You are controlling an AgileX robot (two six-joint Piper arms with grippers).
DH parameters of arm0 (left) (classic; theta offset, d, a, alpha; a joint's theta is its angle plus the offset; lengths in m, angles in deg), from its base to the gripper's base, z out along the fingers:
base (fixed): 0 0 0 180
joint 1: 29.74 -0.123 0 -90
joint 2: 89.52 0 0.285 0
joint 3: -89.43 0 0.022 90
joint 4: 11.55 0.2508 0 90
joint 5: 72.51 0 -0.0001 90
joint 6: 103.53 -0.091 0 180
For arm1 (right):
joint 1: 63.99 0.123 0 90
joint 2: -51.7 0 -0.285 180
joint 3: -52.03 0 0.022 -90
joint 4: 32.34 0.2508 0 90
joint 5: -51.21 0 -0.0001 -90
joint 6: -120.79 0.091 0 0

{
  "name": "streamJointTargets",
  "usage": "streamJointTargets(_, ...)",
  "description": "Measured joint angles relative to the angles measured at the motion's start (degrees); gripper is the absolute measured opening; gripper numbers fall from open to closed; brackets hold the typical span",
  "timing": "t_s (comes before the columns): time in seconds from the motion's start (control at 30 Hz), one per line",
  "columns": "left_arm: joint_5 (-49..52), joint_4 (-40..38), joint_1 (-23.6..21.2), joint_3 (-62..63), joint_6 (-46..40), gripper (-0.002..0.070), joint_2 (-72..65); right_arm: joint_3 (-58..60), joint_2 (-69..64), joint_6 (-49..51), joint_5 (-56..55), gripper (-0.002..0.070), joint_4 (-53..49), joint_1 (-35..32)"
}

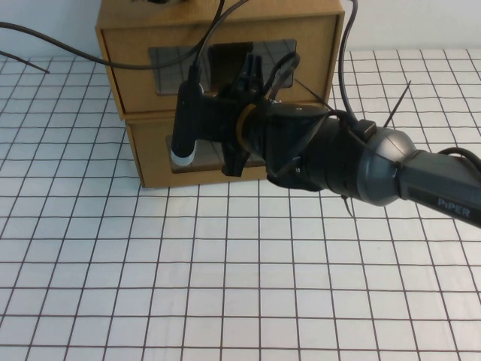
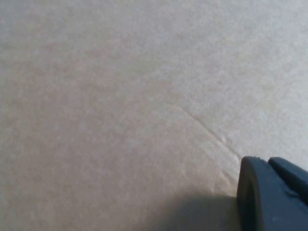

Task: Open the shoe box
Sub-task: 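Pull the top drawer of the cardboard box fully open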

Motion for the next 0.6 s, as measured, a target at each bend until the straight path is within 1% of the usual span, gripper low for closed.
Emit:
streamJointTargets(0.17,0.0,0.0,0.0,0.0,0.0,-0.0002,0.0,0.0,0.0,0.5,0.0,0.0086,-1.4,0.0)
streamJointTargets(0.23,0.0,0.0,0.0,0.0,0.0,-0.0002,0.0,0.0,0.0,0.5,0.0,0.0068,-1.9,0.0)
streamJointTargets(0.4,0.0,0.0,0.0,0.0,0.0,-0.0002,0.0,0.0,-0.1,2.8,0.1,0.0055,-5.0,0.0)
streamJointTargets(0.6,0.0,-0.1,0.0,0.0,0.0,-0.0002,0.0,0.0,-1.2,7.5,1.6,0.0053,-12.2,0.0)
